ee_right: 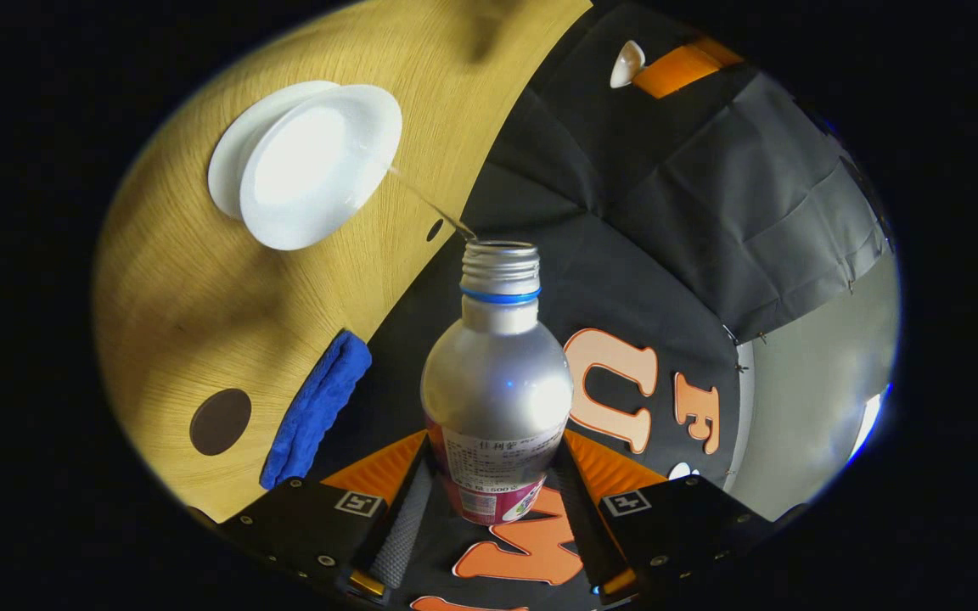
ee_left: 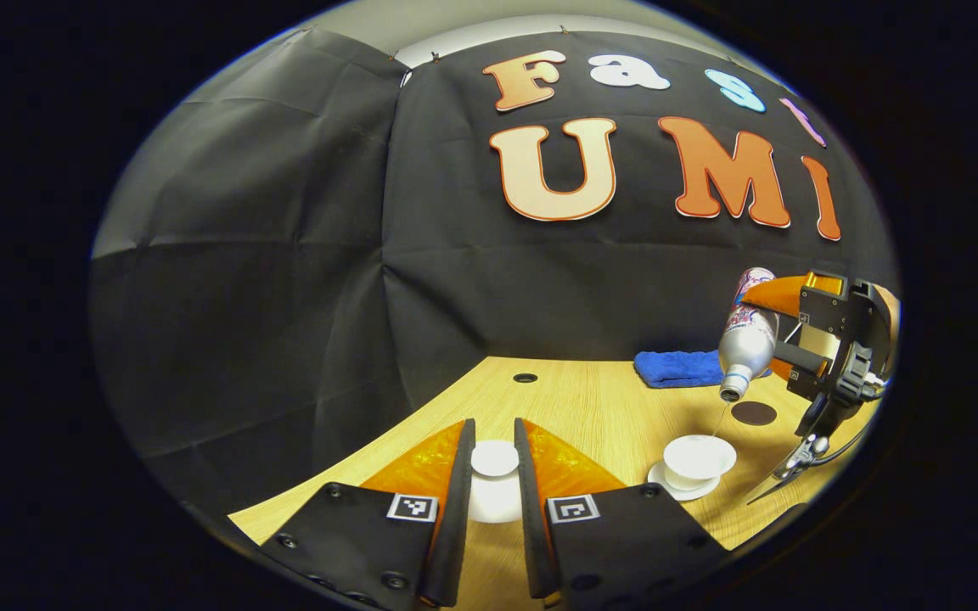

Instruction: Open the teacup lid with one hand, grasp the water bottle and pour water into the teacup with the other hand; after pouring, place the water bottle on the coaster and then close the teacup lid.

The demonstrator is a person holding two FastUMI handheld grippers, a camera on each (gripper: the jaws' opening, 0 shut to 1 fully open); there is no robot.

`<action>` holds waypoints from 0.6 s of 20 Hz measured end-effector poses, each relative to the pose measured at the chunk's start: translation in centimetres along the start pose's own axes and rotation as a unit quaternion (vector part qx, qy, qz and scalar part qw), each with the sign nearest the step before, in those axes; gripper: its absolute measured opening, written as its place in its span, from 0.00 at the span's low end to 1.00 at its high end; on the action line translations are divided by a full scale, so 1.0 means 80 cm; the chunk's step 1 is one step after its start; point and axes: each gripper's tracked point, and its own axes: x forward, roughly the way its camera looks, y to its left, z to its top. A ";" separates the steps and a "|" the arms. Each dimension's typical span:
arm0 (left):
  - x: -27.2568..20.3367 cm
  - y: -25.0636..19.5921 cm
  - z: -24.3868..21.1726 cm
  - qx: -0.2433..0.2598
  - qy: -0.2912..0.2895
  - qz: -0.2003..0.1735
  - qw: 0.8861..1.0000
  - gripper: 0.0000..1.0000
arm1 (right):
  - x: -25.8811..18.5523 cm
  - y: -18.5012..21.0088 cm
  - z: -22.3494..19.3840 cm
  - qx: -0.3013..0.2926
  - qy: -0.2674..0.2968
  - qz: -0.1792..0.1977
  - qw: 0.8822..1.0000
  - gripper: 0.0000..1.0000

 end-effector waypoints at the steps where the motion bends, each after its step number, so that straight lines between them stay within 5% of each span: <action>1: 0.000 -0.003 0.001 0.001 0.000 0.000 1.000 0.33 | 0.001 0.003 -0.001 0.005 0.000 0.000 1.000 0.79; 5: 0.005 -0.010 0.004 0.004 -0.006 -0.002 1.000 0.33 | 0.003 0.022 -0.003 0.070 0.002 0.022 0.997 0.79; 8: 0.008 -0.022 0.006 0.005 -0.007 -0.007 1.000 0.33 | -0.004 0.045 0.007 0.186 -0.006 0.063 0.981 0.79; 12: 0.013 -0.038 0.007 0.005 -0.007 -0.015 1.000 0.33 | -0.006 0.040 0.000 0.277 0.008 0.066 0.959 0.79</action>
